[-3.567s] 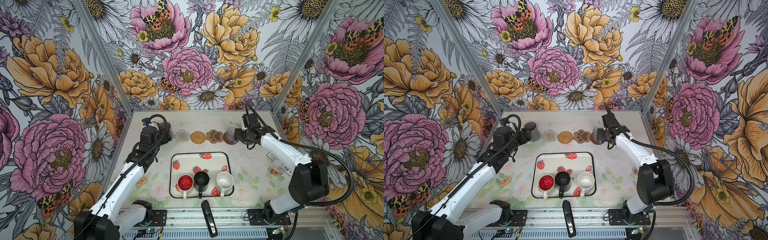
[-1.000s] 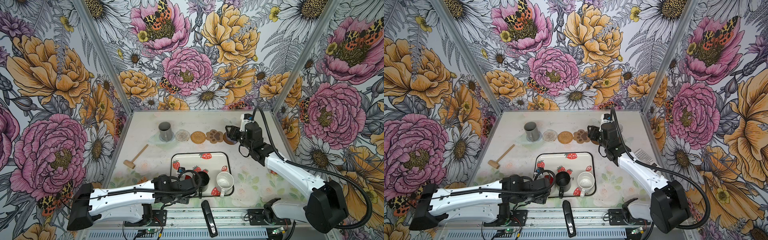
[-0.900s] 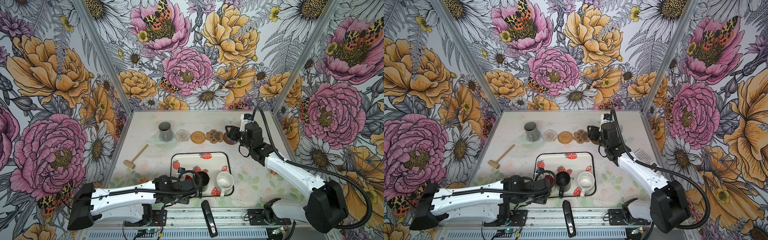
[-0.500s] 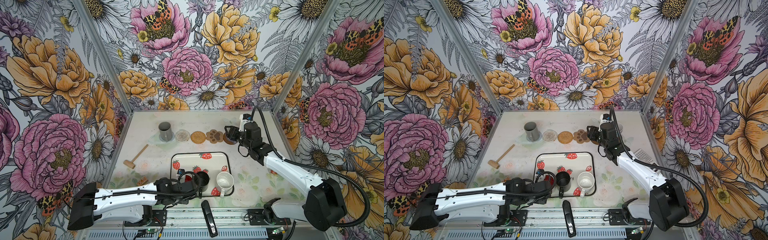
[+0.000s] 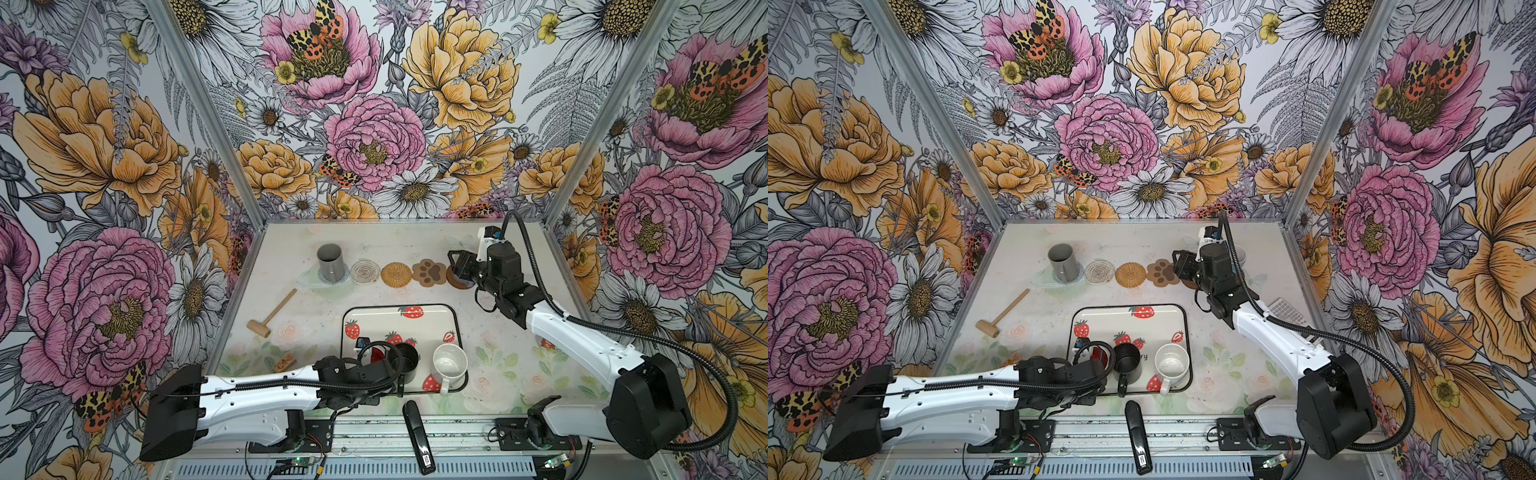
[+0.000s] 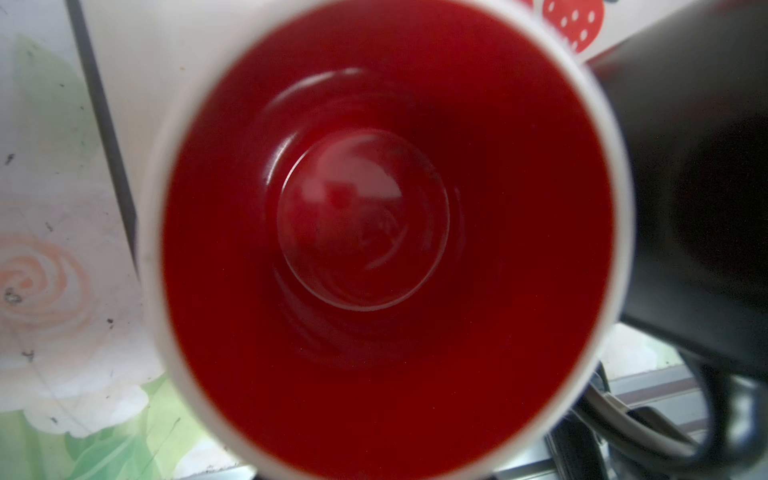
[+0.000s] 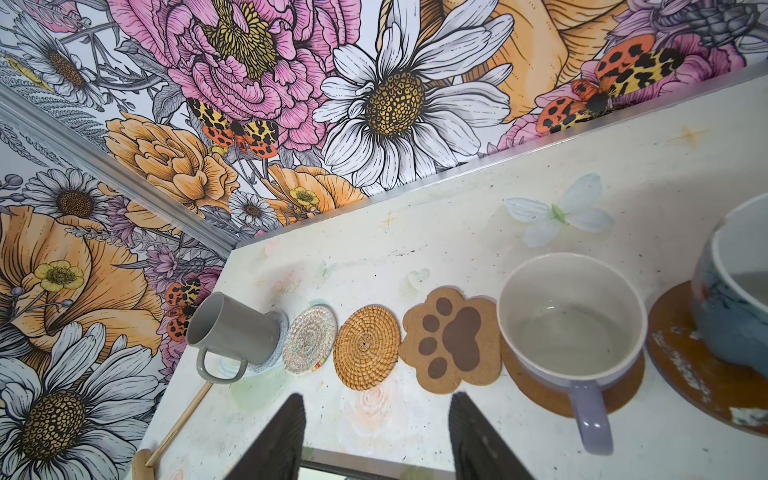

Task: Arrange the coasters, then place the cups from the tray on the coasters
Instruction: 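Lift the red-lined mug with the left gripper and carry it toward the coasters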

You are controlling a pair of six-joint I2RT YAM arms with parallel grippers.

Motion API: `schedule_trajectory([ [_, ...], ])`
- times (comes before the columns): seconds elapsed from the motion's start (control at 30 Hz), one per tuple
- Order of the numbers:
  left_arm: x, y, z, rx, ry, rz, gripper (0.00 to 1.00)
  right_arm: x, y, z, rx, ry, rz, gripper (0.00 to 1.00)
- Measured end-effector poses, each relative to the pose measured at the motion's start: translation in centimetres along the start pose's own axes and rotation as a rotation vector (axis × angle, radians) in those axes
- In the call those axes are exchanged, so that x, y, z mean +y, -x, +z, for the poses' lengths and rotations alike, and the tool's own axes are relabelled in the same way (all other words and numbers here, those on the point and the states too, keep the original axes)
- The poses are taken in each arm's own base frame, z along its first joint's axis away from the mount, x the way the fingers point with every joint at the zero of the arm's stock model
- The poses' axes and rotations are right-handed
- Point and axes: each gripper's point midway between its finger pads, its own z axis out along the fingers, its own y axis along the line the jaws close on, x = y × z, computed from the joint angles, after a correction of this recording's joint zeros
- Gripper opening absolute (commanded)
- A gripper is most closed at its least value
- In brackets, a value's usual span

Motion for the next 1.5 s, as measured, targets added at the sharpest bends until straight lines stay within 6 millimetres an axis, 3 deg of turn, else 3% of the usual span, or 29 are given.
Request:
schedule_trajectory([
  [0.17, -0.1, 0.3, 0.2, -0.005, -0.002, -0.004, 0.18, 0.0, -0.1, 0.2, 0.003, -0.002, 0.000, 0.57],
  [0.23, -0.1, 0.4, 0.3, -0.007, -0.001, -0.004, 0.02, 0.0, 0.0, 0.3, 0.003, -0.001, 0.000, 0.56],
  [0.27, 0.0, 0.5, 0.3, -0.009, 0.001, -0.003, 0.00, 0.0, 0.0, 0.3, 0.003, 0.000, 0.000, 0.56],
  [0.57, 0.0, 1.0, 0.1, -0.008, 0.011, 0.011, 0.00, 0.1, 0.0, 0.5, 0.006, 0.004, -0.001, 0.56],
  [0.93, -0.9, 2.8, -1.7, -0.020, 0.008, 0.021, 0.00, 0.1, 0.0, 0.5, 0.007, 0.004, -0.005, 0.55],
  [1.5, 0.2, 9.8, -2.2, -0.066, 0.100, -0.012, 0.00, -0.3, 0.2, 0.6, 0.006, 0.000, -0.007, 0.55],
])
